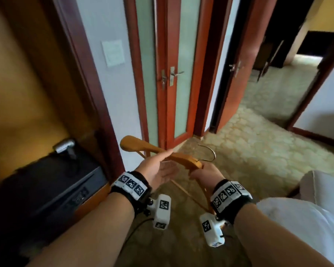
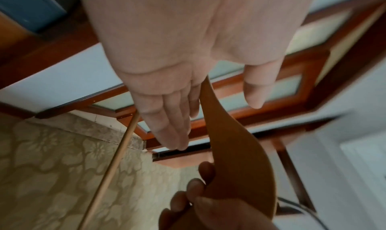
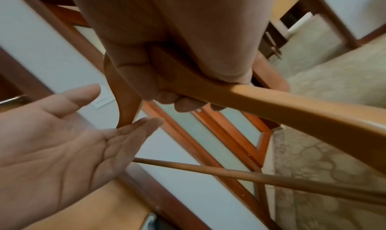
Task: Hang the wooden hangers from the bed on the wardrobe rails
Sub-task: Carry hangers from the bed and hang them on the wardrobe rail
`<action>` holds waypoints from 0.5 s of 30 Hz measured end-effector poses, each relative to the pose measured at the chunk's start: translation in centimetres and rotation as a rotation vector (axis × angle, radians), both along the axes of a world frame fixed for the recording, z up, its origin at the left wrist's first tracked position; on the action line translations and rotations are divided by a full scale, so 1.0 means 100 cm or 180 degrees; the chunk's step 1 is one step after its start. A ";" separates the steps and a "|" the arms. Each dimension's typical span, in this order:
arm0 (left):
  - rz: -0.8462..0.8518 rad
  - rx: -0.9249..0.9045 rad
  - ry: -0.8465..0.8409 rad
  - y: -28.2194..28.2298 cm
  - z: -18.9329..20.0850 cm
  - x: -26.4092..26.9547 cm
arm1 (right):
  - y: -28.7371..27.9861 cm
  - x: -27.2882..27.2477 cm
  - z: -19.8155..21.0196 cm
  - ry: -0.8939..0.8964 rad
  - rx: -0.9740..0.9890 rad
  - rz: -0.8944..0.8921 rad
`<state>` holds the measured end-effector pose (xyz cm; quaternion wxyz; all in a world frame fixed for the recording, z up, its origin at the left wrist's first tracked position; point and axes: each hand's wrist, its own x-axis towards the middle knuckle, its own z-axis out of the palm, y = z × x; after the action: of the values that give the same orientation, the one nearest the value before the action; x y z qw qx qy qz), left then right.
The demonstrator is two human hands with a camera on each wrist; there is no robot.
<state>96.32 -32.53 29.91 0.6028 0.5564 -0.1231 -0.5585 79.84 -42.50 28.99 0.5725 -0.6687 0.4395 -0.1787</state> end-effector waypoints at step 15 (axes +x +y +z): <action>0.1185 -0.0618 -0.0735 0.100 0.126 0.110 | 0.074 0.169 0.133 -0.1030 0.0309 0.1837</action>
<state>107.27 -22.53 42.55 0.7280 0.5691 -0.1397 -0.3559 96.73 -35.07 42.27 0.6930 -0.7005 0.1434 -0.0919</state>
